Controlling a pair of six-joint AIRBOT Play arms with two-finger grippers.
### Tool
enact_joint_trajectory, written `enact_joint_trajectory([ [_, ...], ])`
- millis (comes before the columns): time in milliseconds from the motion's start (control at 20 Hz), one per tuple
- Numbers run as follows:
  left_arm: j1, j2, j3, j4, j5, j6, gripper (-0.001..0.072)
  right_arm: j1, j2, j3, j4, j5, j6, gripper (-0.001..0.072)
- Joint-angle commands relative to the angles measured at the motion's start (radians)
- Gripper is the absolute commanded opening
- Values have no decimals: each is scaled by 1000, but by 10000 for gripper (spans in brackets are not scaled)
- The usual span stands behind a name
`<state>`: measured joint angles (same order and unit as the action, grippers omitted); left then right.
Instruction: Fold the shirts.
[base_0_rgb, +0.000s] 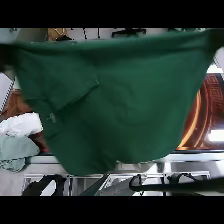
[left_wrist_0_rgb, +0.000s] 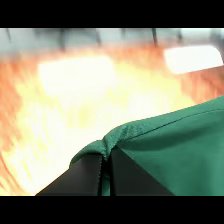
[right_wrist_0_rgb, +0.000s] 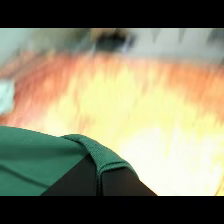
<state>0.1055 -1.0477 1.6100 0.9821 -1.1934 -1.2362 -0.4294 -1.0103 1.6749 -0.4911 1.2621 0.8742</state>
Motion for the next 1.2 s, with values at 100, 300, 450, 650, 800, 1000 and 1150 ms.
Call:
enact_joint_trajectory([
  [100,-69,-518,-36,-6,27,31,17,63,-370,-185,24,-106,-82,27],
  [300,-84,-827,204,-5,22,-50,15,64,-605,-121,63,-164,-101,27],
  [450,-83,-906,340,2,8,-103,14,64,-684,-32,68,-163,-99,27],
  [650,-119,-912,395,196,-137,-217,14,62,-686,-10,-64,-124,-60,27],
  [800,-156,-912,347,312,-232,-303,15,63,-686,-12,-177,-86,-39,27],
  [1000,-148,-912,229,346,-266,-354,14,52,-686,-12,-274,-84,-13,27],
  [1150,-148,-912,183,344,-244,-355,15,53,-686,-12,-276,-95,-13,28],
])
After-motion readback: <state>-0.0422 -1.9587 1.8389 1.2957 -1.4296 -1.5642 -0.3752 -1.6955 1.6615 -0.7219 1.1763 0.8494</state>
